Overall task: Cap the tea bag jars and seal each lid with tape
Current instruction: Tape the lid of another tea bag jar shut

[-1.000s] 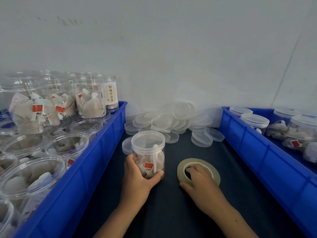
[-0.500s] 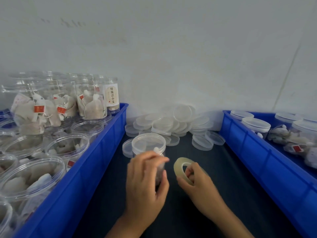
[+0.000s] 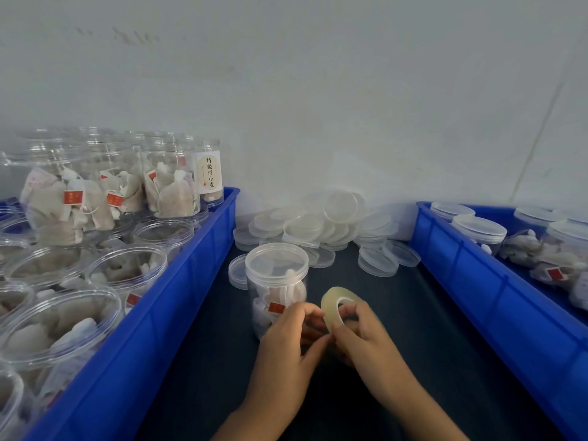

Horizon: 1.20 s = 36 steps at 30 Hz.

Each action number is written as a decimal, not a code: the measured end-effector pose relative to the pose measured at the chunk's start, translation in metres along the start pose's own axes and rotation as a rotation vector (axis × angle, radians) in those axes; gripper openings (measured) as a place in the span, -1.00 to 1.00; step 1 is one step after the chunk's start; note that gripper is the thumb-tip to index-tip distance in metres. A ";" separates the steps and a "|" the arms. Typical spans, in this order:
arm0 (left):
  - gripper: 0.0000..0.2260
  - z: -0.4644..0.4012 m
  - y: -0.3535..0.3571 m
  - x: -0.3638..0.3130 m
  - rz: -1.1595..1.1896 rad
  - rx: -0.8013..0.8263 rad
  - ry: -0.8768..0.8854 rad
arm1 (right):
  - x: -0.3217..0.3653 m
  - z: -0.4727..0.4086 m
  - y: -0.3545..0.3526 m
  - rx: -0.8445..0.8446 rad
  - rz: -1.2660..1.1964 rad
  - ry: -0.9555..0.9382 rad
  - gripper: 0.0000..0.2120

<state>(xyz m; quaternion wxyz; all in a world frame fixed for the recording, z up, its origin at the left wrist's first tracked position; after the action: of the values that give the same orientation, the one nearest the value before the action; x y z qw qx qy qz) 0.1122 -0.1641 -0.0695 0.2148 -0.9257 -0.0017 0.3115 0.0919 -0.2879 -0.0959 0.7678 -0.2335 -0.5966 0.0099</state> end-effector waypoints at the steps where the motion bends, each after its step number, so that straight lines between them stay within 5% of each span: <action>1: -0.74 0.000 0.000 0.002 0.013 -0.002 -0.014 | 0.000 0.001 0.000 -0.006 0.013 -0.001 -0.97; 15: -0.77 -0.001 -0.006 0.013 0.046 -0.028 -0.084 | 0.002 0.008 0.010 0.030 0.142 -0.044 -0.93; 25: -0.96 -0.003 -0.001 -0.001 -0.210 0.094 0.041 | 0.004 0.009 0.011 0.033 0.177 -0.024 -0.93; 30: -0.79 -0.009 0.005 -0.021 -0.462 0.164 0.165 | 0.008 0.008 0.009 0.024 0.148 -0.029 -0.96; 36: -0.64 -0.012 0.003 -0.032 -0.482 0.076 0.231 | 0.010 0.005 0.005 -0.017 0.151 -0.045 -0.97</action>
<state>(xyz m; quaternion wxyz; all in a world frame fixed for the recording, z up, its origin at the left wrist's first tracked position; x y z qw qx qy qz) 0.0926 -0.1757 -0.0435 0.3161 -0.9192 -0.1856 0.1436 0.0914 -0.2787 -0.0878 0.7492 -0.2840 -0.5945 0.0679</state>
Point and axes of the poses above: each hand's wrist, its own z-axis away from the middle knuckle, its own y-axis out of the palm, x = y × z, the point moved 10 cm from there along -z, towards the middle knuckle, and after that the axes turned 15 degrees about y, right-handed, at the moved point
